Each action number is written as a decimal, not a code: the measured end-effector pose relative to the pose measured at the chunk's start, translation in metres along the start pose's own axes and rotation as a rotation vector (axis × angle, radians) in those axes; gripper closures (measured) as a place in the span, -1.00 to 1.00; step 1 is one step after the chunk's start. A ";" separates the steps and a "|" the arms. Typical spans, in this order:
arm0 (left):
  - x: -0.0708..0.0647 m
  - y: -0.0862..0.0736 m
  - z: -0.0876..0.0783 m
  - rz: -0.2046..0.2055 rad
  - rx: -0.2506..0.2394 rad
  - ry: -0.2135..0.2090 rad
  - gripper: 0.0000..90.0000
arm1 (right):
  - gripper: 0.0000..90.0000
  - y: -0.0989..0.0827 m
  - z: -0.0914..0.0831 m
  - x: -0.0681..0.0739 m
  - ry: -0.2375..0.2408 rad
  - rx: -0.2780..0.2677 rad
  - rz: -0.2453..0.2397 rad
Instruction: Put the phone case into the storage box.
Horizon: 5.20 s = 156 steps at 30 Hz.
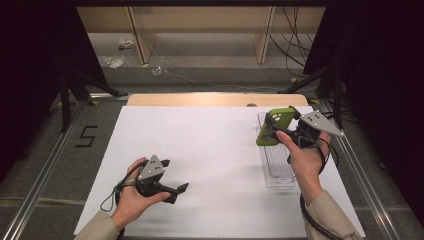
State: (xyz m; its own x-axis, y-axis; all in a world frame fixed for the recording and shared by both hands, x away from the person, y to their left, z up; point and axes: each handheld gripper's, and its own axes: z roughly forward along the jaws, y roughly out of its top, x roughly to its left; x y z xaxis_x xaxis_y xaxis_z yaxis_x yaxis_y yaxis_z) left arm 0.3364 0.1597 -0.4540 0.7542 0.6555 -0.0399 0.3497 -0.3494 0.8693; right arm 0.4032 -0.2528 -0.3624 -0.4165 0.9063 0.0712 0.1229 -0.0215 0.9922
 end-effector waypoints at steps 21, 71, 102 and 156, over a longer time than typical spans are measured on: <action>0.000 -0.001 -0.001 -0.005 -0.002 -0.001 -1.00 | -0.60 0.000 -0.002 -0.012 -0.041 -0.002 -0.004; 0.004 -0.003 -0.003 -0.012 -0.009 0.009 -1.00 | -0.60 -0.006 0.000 -0.029 -0.097 0.033 -0.017; 0.006 -0.003 -0.002 -0.019 -0.008 0.013 -1.00 | -0.60 -0.010 0.015 -0.032 -0.119 0.054 -0.062; 0.006 -0.004 -0.001 -0.023 -0.009 0.015 -1.00 | -0.60 -0.014 0.038 -0.037 -0.128 0.073 -0.057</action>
State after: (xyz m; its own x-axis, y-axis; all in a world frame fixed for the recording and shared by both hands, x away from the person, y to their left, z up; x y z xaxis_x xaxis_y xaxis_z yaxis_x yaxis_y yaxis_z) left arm 0.3390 0.1660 -0.4571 0.7374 0.6734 -0.0520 0.3612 -0.3282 0.8728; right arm 0.4515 -0.2703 -0.3831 -0.3072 0.9516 -0.0034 0.1697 0.0583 0.9838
